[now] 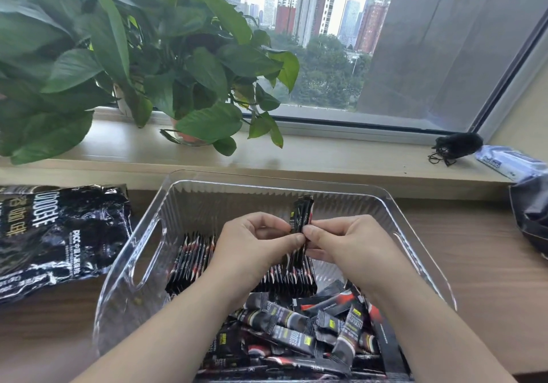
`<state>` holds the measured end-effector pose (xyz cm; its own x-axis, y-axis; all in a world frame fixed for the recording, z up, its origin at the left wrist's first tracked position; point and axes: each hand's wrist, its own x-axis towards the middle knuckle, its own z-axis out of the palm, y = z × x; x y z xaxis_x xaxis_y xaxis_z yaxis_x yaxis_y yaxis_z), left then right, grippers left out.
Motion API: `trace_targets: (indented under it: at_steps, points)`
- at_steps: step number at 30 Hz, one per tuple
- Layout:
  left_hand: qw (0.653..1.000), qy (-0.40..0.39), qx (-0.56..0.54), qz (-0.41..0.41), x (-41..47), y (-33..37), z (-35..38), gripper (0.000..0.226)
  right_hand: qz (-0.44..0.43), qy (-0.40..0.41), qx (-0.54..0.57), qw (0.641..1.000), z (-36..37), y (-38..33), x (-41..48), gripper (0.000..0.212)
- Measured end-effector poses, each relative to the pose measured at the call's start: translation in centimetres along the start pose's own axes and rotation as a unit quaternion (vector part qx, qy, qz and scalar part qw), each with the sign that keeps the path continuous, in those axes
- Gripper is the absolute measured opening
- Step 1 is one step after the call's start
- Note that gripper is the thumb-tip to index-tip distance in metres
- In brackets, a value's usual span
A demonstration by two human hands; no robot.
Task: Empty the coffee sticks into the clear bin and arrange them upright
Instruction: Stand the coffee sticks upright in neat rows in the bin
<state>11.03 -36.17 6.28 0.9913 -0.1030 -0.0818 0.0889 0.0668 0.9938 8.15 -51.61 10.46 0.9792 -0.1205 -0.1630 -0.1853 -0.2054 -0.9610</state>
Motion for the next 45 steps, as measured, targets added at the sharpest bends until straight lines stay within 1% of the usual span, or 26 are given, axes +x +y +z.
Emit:
trace_targets:
  at_steps: [3,6,9,16,18,21,23,24,27,29,31,33,35,40,42,45]
  points:
    - [1.000,-0.005,0.018,0.001,-0.1,-0.2,0.1,0.030,0.004,-0.005,-0.057,0.998,-0.3,-0.2,0.1,0.012]
    - [1.000,-0.006,0.030,-0.006,0.0,-0.3,0.1,0.033,0.010,0.013,-0.044,0.999,-0.5,-0.3,0.2,0.006]
    - [0.999,-0.003,0.047,-0.012,0.0,-0.3,0.1,0.033,0.019,0.015,-0.033,0.999,-0.5,-0.4,0.3,0.007]
    - [0.998,0.023,0.056,-0.025,0.0,-0.2,0.0,0.034,0.017,-0.004,-0.087,0.996,-0.4,-0.2,0.5,0.005]
    - [0.998,0.029,0.049,-0.027,0.0,-0.1,-0.1,0.036,0.013,0.000,-0.117,0.993,-0.6,-0.4,0.5,0.004]
    - [0.998,0.036,0.036,-0.034,0.2,-0.1,-0.1,0.038,-0.010,0.008,-0.197,0.980,-1.1,-0.3,0.4,0.006]
    - [0.998,0.053,0.032,-0.034,0.3,-0.3,-0.2,0.037,-0.039,0.011,-0.261,0.964,-1.7,-0.2,0.2,0.008]
    - [0.997,0.065,0.034,-0.030,0.4,-0.3,-0.2,0.037,-0.051,-0.001,-0.297,0.953,-1.7,-0.2,-0.1,0.008]
    - [0.993,0.114,0.037,-0.013,0.7,-0.6,-0.5,0.034,-0.080,-0.072,-0.381,0.919,-0.2,0.4,-1.1,0.010]
    - [0.989,0.148,0.029,-0.004,0.9,-0.6,-0.6,0.033,-0.143,-0.112,-0.433,0.883,1.6,1.2,-1.4,0.015]
    - [0.984,0.175,0.031,0.003,1.0,-0.6,-0.7,0.032,-0.217,-0.160,-0.485,0.832,3.2,2.1,-1.4,0.022]
    - [0.981,0.192,0.031,0.008,1.1,-0.5,-0.9,0.031,-0.236,-0.190,-0.512,0.804,4.3,2.2,-1.4,0.028]
    - [0.980,0.195,0.033,0.008,1.1,-0.5,-1.0,0.030,-0.246,-0.197,-0.530,0.787,5.0,2.4,-1.4,0.035]
    - [0.983,0.175,0.049,0.006,1.2,-0.7,-1.0,0.030,-0.285,-0.194,-0.576,0.741,6.1,2.5,-1.4,0.041]
    - [0.984,0.169,0.053,0.006,1.1,-0.6,-0.9,0.029,-0.282,-0.202,-0.580,0.737,6.2,2.5,-1.5,0.040]
    - [0.985,0.166,0.055,0.007,1.0,-0.6,-0.9,0.029,-0.286,-0.205,-0.580,0.735,6.5,2.3,-1.9,0.031]
